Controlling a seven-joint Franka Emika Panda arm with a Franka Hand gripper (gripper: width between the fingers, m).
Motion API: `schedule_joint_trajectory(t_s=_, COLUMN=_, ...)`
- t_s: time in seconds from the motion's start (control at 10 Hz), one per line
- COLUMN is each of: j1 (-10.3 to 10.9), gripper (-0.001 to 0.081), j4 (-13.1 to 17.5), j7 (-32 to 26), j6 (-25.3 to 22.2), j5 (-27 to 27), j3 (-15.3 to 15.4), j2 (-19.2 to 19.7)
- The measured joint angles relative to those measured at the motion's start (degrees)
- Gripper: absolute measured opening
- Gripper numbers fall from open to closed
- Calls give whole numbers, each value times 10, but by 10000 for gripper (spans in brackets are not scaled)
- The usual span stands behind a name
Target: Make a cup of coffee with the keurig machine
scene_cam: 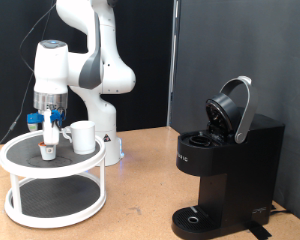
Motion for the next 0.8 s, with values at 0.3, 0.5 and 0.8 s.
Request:
schedule_joint_trajectory(t_s=0.3, j1=0, gripper=401, j4=26, j7=-56, j6=-79, j5=49, j3=-8, j2=-46)
schedule_joint_trajectory(t_s=0.5, j1=-2, gripper=401, j4=44, j7=-59, j6=-130, j5=51, j3=-8, j2=-75)
schedule_joint_trajectory(t_s=0.8, j1=8, gripper=401, j4=49, j7=-82, j6=-136, j5=100, j3=-16, j2=-77)
